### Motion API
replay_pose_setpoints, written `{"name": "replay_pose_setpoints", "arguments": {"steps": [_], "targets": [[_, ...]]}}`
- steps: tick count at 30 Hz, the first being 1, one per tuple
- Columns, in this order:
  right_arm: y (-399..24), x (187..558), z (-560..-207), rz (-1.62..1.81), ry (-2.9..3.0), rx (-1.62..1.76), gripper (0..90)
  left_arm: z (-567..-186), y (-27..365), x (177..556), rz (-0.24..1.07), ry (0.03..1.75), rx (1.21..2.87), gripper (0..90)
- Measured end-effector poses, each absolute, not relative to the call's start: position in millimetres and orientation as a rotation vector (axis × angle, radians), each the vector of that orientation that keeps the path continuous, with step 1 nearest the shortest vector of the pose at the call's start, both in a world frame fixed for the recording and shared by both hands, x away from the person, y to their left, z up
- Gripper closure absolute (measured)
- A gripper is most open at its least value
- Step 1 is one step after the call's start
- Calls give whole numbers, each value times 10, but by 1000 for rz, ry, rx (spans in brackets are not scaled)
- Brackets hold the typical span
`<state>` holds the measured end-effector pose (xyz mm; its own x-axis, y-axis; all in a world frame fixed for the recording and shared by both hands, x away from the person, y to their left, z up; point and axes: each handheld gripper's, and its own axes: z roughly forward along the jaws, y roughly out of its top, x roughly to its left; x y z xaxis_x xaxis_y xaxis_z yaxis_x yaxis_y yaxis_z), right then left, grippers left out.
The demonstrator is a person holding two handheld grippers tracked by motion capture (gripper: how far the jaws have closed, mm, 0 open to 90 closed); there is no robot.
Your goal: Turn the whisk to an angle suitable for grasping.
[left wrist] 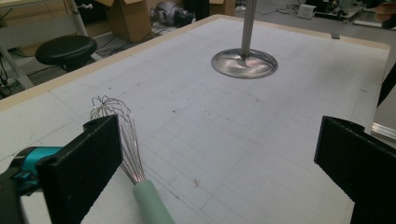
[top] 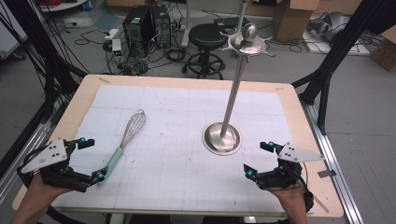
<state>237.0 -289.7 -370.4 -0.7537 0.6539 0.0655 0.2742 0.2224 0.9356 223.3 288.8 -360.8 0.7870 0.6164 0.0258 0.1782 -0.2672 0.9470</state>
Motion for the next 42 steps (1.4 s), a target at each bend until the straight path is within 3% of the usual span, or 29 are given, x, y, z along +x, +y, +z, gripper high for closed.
{"name": "replay_pose_setpoints", "arguments": {"steps": [17,23,42], "targets": [[-2912,2416,-3745,1519,2161,895,5,-3605,2979,2241,528,653,1818,17],[-2899,2426,-3749,1513,2168,896,5,-3519,2943,2270,574,634,1895,17],[-2934,2403,-3730,1524,2170,887,5,-3304,2729,2713,462,735,2074,18]]}}
